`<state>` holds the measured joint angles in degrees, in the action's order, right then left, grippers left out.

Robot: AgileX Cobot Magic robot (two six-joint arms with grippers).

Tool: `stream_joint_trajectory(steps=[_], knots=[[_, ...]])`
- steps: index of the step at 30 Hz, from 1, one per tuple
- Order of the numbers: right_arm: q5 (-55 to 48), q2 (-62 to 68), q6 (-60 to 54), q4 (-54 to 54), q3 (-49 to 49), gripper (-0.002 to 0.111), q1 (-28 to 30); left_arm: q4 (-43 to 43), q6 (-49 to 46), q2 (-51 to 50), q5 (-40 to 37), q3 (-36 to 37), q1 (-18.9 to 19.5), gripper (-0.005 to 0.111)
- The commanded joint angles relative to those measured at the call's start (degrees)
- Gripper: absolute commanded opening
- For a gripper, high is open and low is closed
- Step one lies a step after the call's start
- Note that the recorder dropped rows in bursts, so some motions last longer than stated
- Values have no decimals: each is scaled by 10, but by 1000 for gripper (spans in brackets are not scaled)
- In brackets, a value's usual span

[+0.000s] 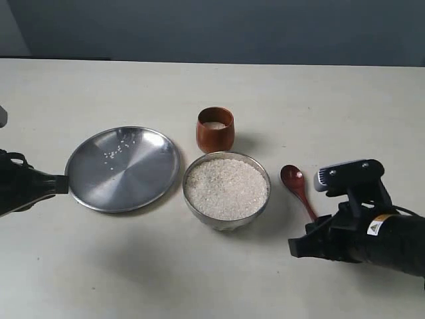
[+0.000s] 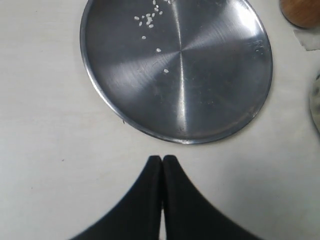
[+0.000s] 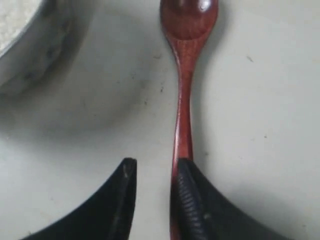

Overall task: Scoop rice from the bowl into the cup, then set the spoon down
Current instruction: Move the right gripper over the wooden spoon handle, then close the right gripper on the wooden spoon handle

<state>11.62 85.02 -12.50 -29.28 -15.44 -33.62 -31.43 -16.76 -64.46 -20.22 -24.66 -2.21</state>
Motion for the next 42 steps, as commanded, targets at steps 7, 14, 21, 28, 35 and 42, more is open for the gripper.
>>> stream_joint_trajectory(steps=[7, 14, 21, 28, 35, 42], knots=[[53, -1, -10, -38, 24, 28, -12, 0, -2, -2, 8, -3, -2, 0], [60, -1, -27, -39, 25, 25, -12, 3, -2, -2, 8, -3, -2, 0], [49, -1, -43, -39, 25, 26, -12, 3, -2, -2, 8, -3, -2, 0], [61, -1, -70, -42, 25, 26, -12, 3, -2, -2, 8, -3, -2, 0], [72, 16, -70, -45, 25, 27, -12, 3, -2, -2, 8, -3, -2, 0], [74, 39, -70, -61, 20, 47, -12, 3, -2, -2, 8, -3, -2, 0]])
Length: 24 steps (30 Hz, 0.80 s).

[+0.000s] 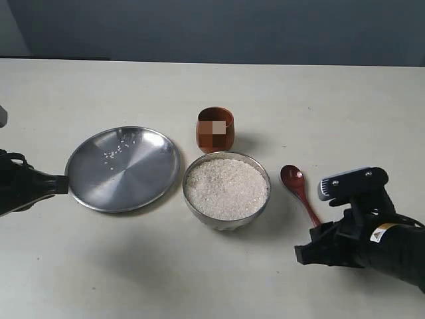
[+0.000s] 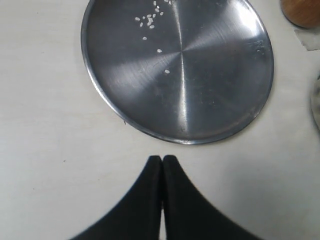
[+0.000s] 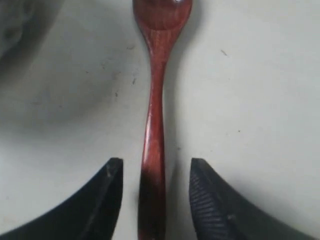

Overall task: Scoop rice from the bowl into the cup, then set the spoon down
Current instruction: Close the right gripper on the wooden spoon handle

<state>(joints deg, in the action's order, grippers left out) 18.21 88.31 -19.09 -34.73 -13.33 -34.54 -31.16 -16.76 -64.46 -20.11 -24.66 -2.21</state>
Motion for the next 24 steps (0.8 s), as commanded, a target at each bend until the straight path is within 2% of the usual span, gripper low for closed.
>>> stream_joint_trajectory(steps=[1, 7, 24], knots=[[8, 6, -4, -6, -1, 46, -3, 0, -2, -2, 7, -3, -2, 0], [8, 6, -4, -6, -1, 34, -3, 0, -2, -2, 7, -3, -2, 0], [1, 47, 4, -10, -25, 34, -3, -1, -2, -2, 10, -3, -2, 0]])
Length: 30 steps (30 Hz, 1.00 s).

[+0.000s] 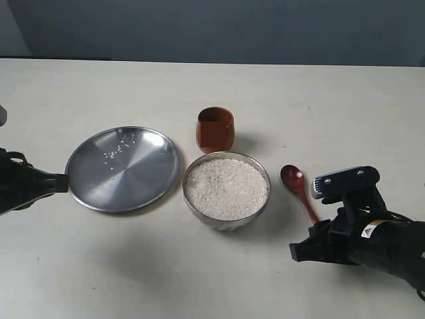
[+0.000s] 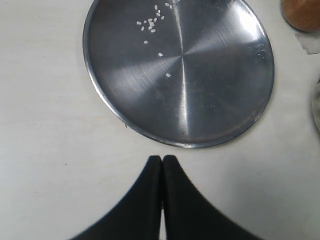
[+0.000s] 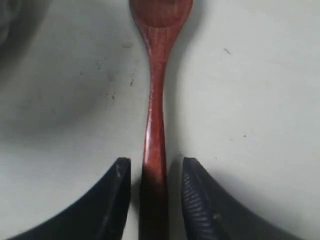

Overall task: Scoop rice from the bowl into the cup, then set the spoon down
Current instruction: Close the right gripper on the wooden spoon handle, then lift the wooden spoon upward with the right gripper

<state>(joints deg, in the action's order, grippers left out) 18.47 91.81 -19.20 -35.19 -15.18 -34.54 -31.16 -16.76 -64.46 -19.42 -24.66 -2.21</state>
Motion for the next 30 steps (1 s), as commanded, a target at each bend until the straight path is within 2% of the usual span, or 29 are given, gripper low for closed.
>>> stream_joint_trajectory(steps=[1, 3, 4, 5, 7, 8, 14, 20, 27, 30], knots=[[-1, 14, 9, -6, -6, 34, -3, -1, -2, -2, 3, -3, -2, 0], [-1, 15, 9, -15, -6, 33, -3, -1, -2, -2, 3, -3, -2, 0], [-1, 16, 9, -15, -6, 29, -3, -1, -2, -2, 3, -3, -2, 0], [-1, 16, 9, -15, -6, 23, -3, -1, -2, -2, 3, -3, -2, 0], [-1, 16, 10, -15, -6, 2, -3, -1, -2, -2, 3, -3, -2, 0], [-1, 16, 13, -17, -6, 0, -3, -1, -2, -2, 3, -3, -2, 0], [1, 2, 1, -7, -6, 0, -3, -1, -2, -2, 3, -3, -2, 0], [-7, -91, -47, -25, -8, 0, -3, -1, -2, -2, 3, -3, -2, 0], [-135, -175, -230, -136, -95, -1, -3, -1, -2, -2, 3, -3, -2, 0], [-170, -182, -238, -146, -134, -1, -3, -1, -2, -2, 3, -3, -2, 0]])
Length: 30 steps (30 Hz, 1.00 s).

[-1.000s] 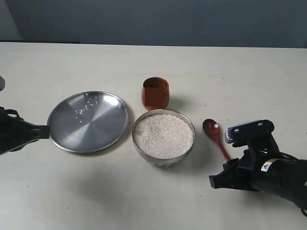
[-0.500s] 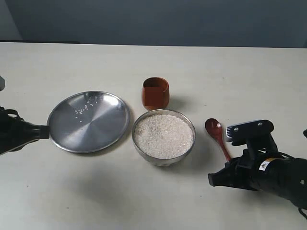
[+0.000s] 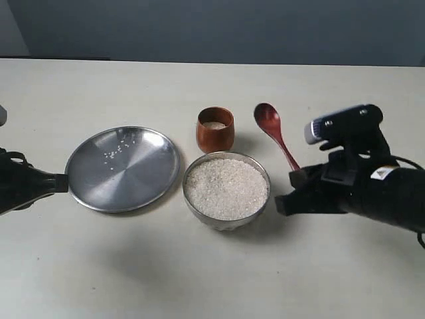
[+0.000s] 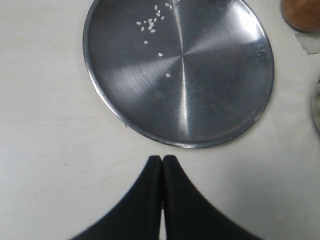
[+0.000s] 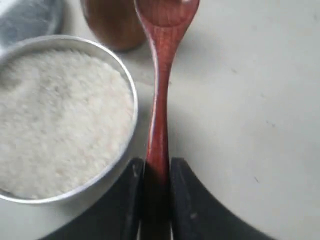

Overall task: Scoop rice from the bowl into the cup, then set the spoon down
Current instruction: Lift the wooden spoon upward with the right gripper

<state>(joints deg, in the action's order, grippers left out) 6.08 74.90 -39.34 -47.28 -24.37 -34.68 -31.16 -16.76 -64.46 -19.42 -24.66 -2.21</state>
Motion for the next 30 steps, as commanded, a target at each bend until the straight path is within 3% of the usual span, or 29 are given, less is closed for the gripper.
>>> stream_joint_trajectory(steps=[1, 9, 18, 24, 30], knots=[[-53, -14, -37, -27, -54, -1, -1, -1, -2, -2, 4, -3, -2, 0], [-61, -16, -37, -13, -93, -1, -1, 0, -2, -2, 4, -3, -2, 0], [27, -67, -99, 27, -93, -1, 0, 0, -2, -2, 4, -3, -2, 0], [50, -119, -294, -88, -90, -1, 0, 0, -2, -2, 4, -3, -2, 0], [149, -137, -629, -363, -85, -1, 0, 0, -2, -2, 4, -3, -2, 0]])
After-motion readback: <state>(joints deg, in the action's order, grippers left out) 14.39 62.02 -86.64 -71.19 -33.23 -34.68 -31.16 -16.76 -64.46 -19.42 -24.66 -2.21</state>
